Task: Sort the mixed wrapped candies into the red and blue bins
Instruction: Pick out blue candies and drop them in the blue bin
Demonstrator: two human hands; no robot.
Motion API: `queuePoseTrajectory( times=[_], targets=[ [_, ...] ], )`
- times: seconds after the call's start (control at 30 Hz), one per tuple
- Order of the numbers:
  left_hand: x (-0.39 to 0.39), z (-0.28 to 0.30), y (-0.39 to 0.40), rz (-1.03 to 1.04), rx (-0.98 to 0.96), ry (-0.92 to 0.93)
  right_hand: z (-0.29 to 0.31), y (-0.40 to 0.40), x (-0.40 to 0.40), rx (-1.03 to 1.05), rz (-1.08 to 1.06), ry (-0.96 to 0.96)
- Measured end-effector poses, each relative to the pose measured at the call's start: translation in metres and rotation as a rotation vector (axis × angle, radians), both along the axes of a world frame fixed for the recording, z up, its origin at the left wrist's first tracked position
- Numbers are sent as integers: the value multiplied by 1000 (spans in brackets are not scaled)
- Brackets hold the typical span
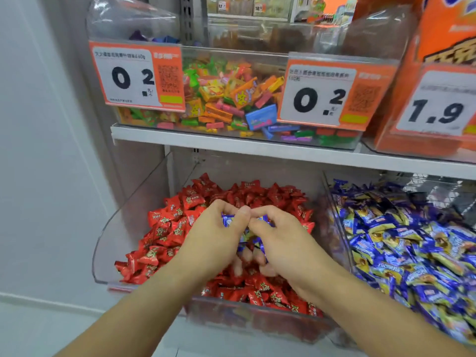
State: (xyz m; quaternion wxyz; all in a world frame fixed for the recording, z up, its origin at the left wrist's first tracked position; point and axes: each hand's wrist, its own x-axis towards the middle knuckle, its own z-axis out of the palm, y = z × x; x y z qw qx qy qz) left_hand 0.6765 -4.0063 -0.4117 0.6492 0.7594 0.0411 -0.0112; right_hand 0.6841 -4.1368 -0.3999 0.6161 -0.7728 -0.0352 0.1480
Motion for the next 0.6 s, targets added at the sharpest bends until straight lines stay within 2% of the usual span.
queuePoseTrajectory(
  times=[0.07,0.17,0.27,0.4,0.47,0.53,0.6],
  targets=[
    [-3,4,-12,-19,126,-32,9,-30,-7,-44,-37,-120],
    [-2,17,-37,-50,282,-88,26,-88,-10,-123,-212,-370],
    [11,27,-78,-73,378,-214,31,-136,-2,-306,-338,-551],
    [37,41,-143,-94,510,-375,25,-179,20,-485,-409,-645],
    [46,43,-171,-169,582,-415,23,-197,29,-577,-446,-674],
    [54,36,-189,-291,778,-403,15,-212,36,-716,-437,-617],
    [59,23,-194,-343,1062,-370,3,-219,37,-896,-324,-574]
  ],
)
